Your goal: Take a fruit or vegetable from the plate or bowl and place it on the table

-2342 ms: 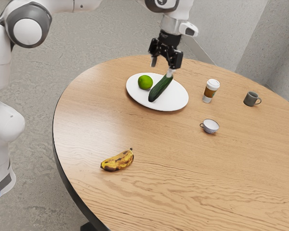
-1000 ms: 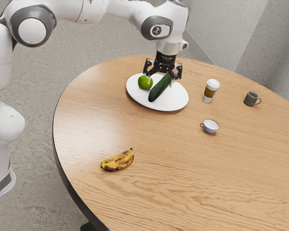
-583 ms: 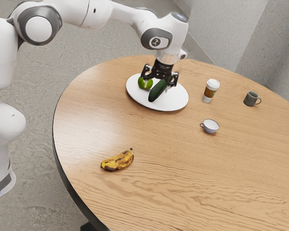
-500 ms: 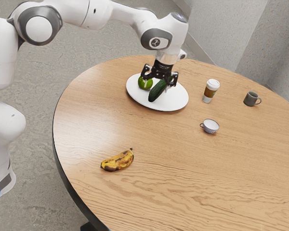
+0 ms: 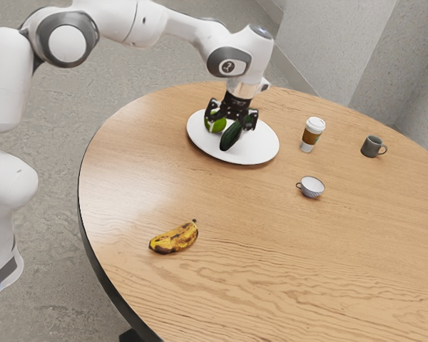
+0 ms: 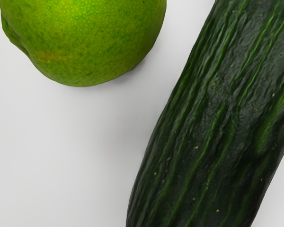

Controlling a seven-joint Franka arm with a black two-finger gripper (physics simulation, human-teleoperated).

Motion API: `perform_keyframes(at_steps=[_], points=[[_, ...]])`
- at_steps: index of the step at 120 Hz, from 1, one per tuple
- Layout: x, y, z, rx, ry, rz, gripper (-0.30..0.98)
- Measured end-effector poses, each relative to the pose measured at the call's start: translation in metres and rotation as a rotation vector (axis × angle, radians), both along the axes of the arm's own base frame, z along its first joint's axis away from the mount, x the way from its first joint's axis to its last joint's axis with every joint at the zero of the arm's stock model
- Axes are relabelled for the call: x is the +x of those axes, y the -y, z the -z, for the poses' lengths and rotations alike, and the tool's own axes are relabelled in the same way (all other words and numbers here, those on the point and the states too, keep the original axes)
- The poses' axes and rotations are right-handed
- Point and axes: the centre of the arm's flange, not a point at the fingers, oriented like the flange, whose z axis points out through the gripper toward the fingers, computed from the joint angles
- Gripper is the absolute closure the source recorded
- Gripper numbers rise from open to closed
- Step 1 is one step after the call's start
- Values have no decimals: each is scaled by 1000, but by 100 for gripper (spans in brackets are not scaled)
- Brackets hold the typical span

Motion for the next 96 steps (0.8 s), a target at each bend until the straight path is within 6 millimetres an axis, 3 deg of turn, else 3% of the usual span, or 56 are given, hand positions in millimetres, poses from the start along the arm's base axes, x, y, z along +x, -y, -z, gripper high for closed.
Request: perform_keyframes(at_steps=[20,44,96], points=[[9,-20,13,-27,4,-21,0],[25,8,-3,-3,38,26,0],[39,-11,13,49,52,104,0]])
